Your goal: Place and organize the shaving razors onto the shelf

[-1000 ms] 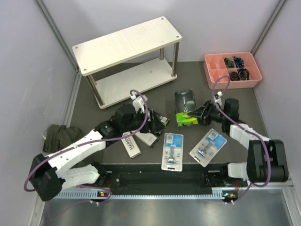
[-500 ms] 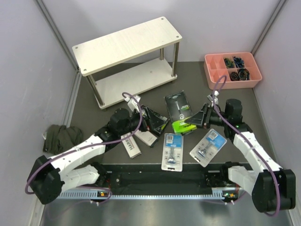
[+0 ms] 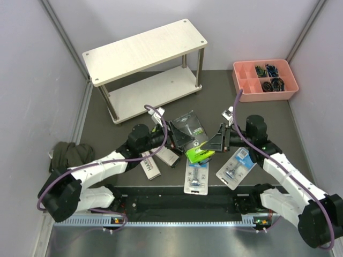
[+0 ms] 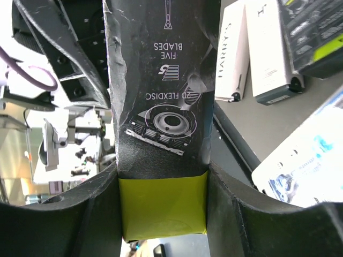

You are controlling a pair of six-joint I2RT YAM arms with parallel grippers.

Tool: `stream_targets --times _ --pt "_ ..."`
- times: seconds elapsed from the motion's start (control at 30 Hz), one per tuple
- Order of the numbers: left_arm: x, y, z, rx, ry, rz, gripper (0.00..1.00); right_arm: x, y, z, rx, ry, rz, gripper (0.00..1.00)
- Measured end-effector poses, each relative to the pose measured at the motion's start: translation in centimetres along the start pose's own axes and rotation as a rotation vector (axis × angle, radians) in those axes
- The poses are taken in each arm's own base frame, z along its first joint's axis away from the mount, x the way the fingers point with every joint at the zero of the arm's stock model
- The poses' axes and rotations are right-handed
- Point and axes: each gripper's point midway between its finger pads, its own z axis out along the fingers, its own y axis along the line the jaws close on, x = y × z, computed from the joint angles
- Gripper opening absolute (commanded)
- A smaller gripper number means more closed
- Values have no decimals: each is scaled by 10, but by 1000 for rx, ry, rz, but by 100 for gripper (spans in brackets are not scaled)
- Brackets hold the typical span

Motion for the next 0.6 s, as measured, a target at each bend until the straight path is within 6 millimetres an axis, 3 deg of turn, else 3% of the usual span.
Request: stream_targets --times 0.23,0.27,0.4,0.47,0.5,0.53,0.6 --pt "-5 -9 -1 48 -19 -19 63 -7 7 8 -49 3 -26 15" --pt "-8 -11 -1 57 -27 -24 50 -8 7 10 -58 6 -29 16" --pt "-12 -23 -3 107 -40 -63 19 -11 7 14 -96 28 -59 21" --pt "-14 -30 -5 134 -47 -66 9 -11 8 16 -108 35 -69 33" --pt "-15 -31 -6 140 -52 -68 8 -12 9 16 -113 33 -77 39" --pt "-15 -32 -6 141 -52 -68 7 -12 9 16 -115 32 -78 54" --pt "-16 -31 -6 138 -60 -68 7 -14 9 17 -111 22 -69 68"
